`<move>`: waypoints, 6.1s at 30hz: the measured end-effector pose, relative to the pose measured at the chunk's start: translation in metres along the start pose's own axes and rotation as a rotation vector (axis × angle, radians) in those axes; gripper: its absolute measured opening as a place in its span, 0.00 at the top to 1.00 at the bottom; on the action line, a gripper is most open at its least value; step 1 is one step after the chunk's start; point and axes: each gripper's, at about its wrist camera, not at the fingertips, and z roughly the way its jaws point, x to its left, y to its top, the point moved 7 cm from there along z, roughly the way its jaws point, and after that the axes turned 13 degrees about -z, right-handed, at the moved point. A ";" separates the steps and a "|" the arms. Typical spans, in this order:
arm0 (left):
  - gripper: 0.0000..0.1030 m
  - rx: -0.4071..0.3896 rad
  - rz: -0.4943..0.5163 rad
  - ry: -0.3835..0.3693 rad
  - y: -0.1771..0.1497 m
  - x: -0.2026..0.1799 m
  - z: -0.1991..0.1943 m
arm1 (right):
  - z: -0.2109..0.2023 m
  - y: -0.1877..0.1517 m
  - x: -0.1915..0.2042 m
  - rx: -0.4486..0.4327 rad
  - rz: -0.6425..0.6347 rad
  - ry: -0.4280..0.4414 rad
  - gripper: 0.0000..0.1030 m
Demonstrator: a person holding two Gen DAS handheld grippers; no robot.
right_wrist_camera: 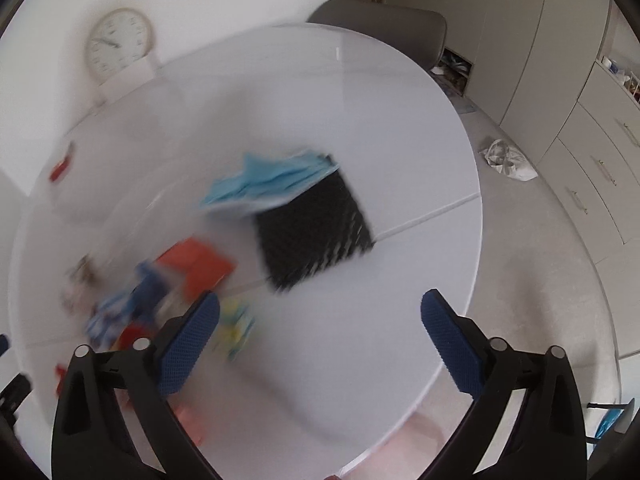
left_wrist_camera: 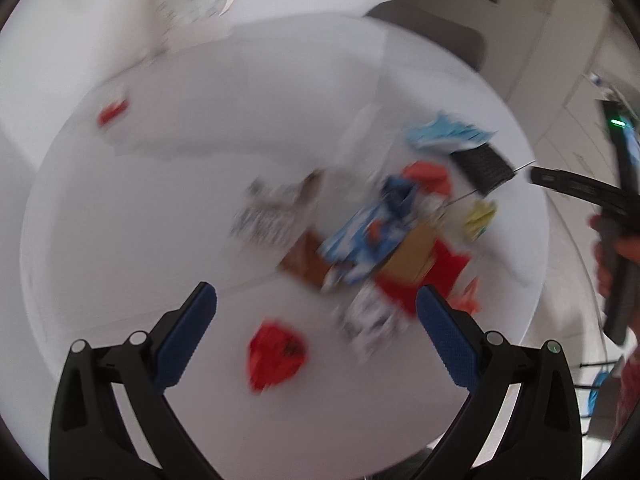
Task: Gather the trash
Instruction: 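Grasp the blue face mask with the right tool while the left tool grasps the black mesh net, then carry the mask and mesh net over the pink bin and open both tools, then move both open tools back over the trash on the table, then grasp the yellow-blue crumpled paper with the right tool while the left tool grasps the clear bottle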
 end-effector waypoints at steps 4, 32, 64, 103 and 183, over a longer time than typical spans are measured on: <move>0.07 -0.030 0.127 -0.046 0.032 -0.037 0.016 | 0.030 0.022 -0.018 0.026 0.068 0.038 0.22; 0.07 -0.047 0.429 -0.185 0.078 -0.185 0.081 | -0.022 0.118 -0.088 -0.316 0.489 0.276 0.98; 0.82 0.287 -0.129 -0.158 0.084 -0.249 0.189 | -0.129 -0.182 -0.170 -0.188 0.593 0.004 0.98; 0.47 0.454 0.759 -0.184 -0.199 -0.353 0.102 | -0.021 -0.410 -0.127 0.188 0.721 -0.064 0.08; 0.12 0.145 0.390 -0.104 0.118 -0.128 0.151 | -0.009 -0.055 0.023 0.045 0.161 0.081 0.80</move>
